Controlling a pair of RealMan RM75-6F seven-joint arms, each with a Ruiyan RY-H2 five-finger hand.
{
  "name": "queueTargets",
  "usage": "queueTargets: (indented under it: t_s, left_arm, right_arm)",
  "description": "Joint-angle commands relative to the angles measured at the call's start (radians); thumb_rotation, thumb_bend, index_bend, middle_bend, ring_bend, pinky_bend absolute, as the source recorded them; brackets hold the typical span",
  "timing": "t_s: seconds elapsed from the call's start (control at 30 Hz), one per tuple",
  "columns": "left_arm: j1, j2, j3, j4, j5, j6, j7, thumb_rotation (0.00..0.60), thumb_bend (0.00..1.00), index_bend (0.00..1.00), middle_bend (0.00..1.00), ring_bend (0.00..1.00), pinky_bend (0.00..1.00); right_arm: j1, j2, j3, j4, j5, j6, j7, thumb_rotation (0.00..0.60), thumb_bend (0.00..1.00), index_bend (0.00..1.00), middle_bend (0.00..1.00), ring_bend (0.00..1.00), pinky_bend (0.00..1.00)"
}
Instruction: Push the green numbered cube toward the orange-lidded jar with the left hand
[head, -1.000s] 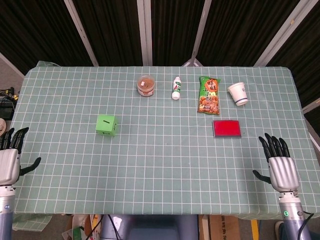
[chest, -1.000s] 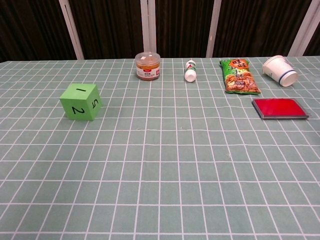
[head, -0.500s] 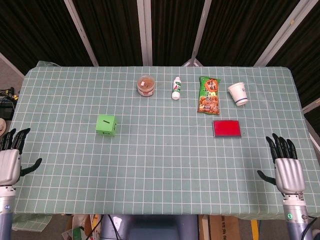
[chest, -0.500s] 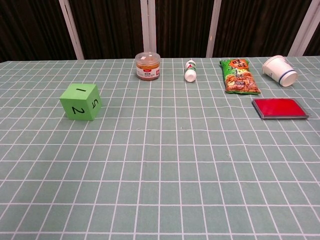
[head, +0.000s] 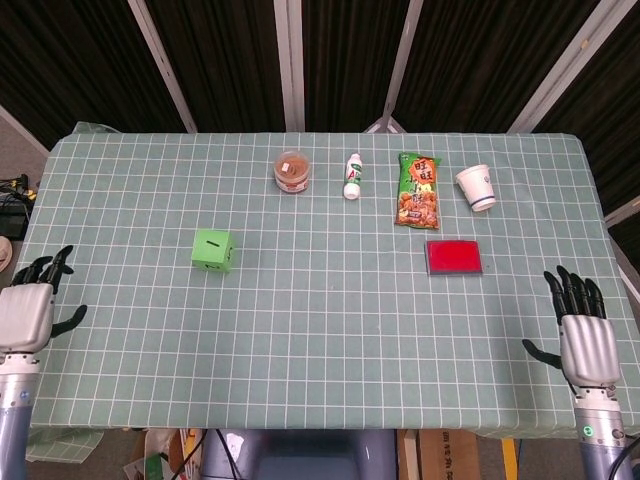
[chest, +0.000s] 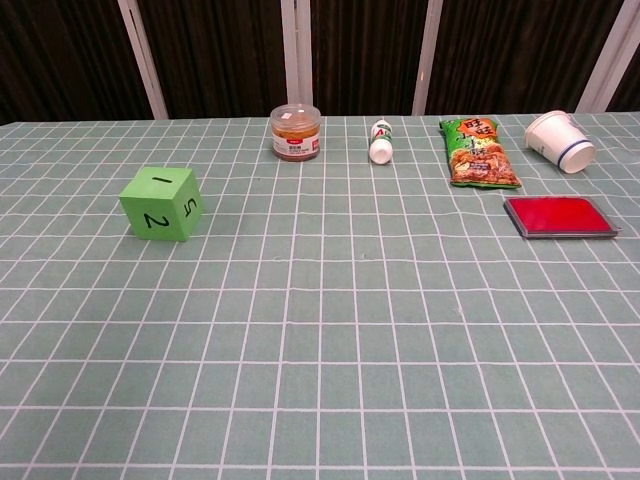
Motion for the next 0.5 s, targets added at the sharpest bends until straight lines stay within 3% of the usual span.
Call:
queueTargets:
  t_s: [0.03, 0.2, 0.33, 0.5]
  left_arm:
    - [-0.108, 0.109, -0.061, -0.073, -0.140, -0.254, -0.038, 0.600, 0.41, 0.12, 0.47, 0.29, 0.37]
    - [-0.204, 0.184, -0.071, -0.100, -0.285, -0.427, 0.089, 0.600, 0.46, 0.12, 0.59, 0.42, 0.48]
    - [-0.294, 0.204, -0.070, -0.122, -0.454, -0.504, 0.245, 0.600, 0.57, 0.12, 0.69, 0.50, 0.53]
    - [-0.391, 0.232, -0.072, -0.177, -0.649, -0.578, 0.327, 0.600, 0.65, 0.12, 0.75, 0.55, 0.57]
  right_arm:
    - [0.000, 0.001, 0.001, -0.007, 0.006, -0.004, -0.006, 0.600, 0.04, 0.07, 0.00, 0.00, 0.00]
    - [0.000, -0.004, 0.003, -0.016, 0.014, -0.005, -0.025, 0.600, 0.04, 0.07, 0.00, 0.00, 0.00]
    - [0.003, -0.008, 0.003, -0.018, 0.023, -0.015, -0.040, 0.600, 0.04, 0.07, 0.00, 0.00, 0.00]
    - [0.005, -0.012, 0.006, -0.019, 0.038, -0.023, -0.054, 0.600, 0.04, 0.07, 0.00, 0.00, 0.00]
